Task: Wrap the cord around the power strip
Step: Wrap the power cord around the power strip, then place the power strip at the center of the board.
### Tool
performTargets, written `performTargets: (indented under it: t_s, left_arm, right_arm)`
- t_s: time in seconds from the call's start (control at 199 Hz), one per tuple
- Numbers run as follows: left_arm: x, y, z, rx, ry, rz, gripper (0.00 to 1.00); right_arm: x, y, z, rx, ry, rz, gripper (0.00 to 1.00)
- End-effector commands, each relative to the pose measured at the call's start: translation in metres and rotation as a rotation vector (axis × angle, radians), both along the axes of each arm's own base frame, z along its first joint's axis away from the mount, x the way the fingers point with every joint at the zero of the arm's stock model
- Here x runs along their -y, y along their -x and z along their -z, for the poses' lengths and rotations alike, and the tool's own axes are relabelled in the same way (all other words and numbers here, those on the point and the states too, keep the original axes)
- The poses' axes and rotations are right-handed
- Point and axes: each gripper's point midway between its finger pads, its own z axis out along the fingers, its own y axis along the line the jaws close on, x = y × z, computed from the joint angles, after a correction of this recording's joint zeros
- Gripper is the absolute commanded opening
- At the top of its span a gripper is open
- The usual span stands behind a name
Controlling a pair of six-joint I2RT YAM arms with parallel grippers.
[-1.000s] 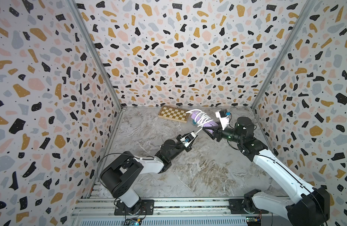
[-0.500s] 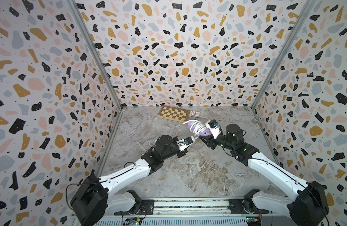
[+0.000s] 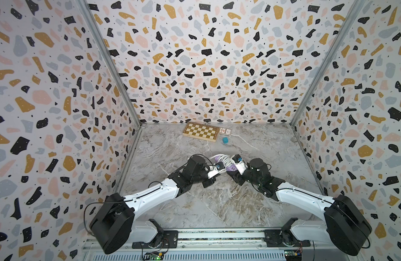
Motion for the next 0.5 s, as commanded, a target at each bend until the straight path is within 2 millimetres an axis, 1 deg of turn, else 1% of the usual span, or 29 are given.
performTargets:
  t_s: [0.0,0.075,0.145,0.306,0.411,0.497]
  left_arm:
    - [0.005,-0.012,-0.003,-0.049,0.125,-0.061,0.00]
    - [0.008,-0.012,0.012,-0.097,0.116,-0.061,0.00]
    - [0.007,-0.016,0.026,-0.133,0.096,-0.091,0.00]
    - [0.002,-0.019,0.044,-0.147,0.030,-0.111,0.00]
    - [-0.002,-0.024,0.057,-0.146,-0.019,-0.130,0.00]
    - [0.002,-0.026,0.065,-0.160,-0.032,-0.125,0.00]
  right_arm:
    - [-0.001,-0.009,-0.007,0.088,-0.036,0.064,0.00]
    - [-0.002,-0.006,0.009,0.055,-0.038,0.073,0.00]
    - [-0.005,-0.002,0.021,0.039,-0.024,0.061,0.00]
    - [-0.010,0.012,0.055,-0.014,0.048,0.009,0.00]
    - [-0.006,0.021,0.072,-0.028,0.085,0.003,0.00]
    - [-0.004,0.026,0.083,-0.043,0.099,0.006,0.00]
